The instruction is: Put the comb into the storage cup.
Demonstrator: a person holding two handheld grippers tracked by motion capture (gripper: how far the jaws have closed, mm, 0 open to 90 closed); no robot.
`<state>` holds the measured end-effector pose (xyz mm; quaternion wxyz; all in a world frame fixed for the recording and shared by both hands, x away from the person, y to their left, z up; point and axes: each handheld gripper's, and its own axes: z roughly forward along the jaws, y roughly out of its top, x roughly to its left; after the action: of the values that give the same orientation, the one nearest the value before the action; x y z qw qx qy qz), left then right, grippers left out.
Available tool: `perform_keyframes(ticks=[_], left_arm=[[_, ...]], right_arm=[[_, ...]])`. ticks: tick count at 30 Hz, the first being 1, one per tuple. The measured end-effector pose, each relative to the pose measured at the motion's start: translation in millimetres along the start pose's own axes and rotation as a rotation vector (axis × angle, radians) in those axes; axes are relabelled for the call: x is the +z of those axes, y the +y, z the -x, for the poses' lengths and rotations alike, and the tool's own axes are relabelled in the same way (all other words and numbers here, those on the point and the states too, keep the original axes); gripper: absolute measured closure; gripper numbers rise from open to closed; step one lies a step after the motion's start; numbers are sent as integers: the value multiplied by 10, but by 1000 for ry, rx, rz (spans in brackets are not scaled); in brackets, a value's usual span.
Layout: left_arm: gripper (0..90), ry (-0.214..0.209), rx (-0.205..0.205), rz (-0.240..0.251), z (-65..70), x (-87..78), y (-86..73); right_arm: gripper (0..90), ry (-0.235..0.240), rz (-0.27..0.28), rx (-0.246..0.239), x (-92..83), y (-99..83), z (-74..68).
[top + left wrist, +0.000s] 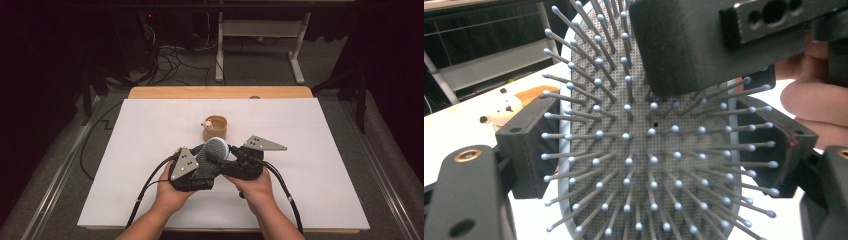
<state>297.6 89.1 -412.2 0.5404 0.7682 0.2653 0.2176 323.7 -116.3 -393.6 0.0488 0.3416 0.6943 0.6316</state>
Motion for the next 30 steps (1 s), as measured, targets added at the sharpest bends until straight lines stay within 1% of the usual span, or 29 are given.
perform_keyframes(ticks=[5, 12, 14, 16, 20, 22, 25, 30], left_arm=[[201, 1, 0, 0, 3, -1, 2], [201, 5, 15, -7, 10, -7, 0], [200, 12, 17, -3, 20, -5, 0], [200, 11, 12, -1, 25, -2, 1], [200, 14, 19, -9, 30, 1, 1], [200, 22, 26, -10, 36, 3, -1], [200, 22, 23, -6, 43, 1, 3], [200, 22, 24, -3, 46, 1, 6]], right_arm=[[412, 6, 0, 17, -2, 3, 9], [463, 13, -7, 62, -20, 15, 26], [476, 15, -7, 73, -26, 18, 29], [489, 14, -8, 77, -31, 20, 28], [514, 8, -11, 88, -39, 24, 27], [524, 2, -12, 85, -40, 25, 26], [537, 5, -11, 98, -43, 26, 28], [553, -11, -8, 85, -49, 34, 2]])
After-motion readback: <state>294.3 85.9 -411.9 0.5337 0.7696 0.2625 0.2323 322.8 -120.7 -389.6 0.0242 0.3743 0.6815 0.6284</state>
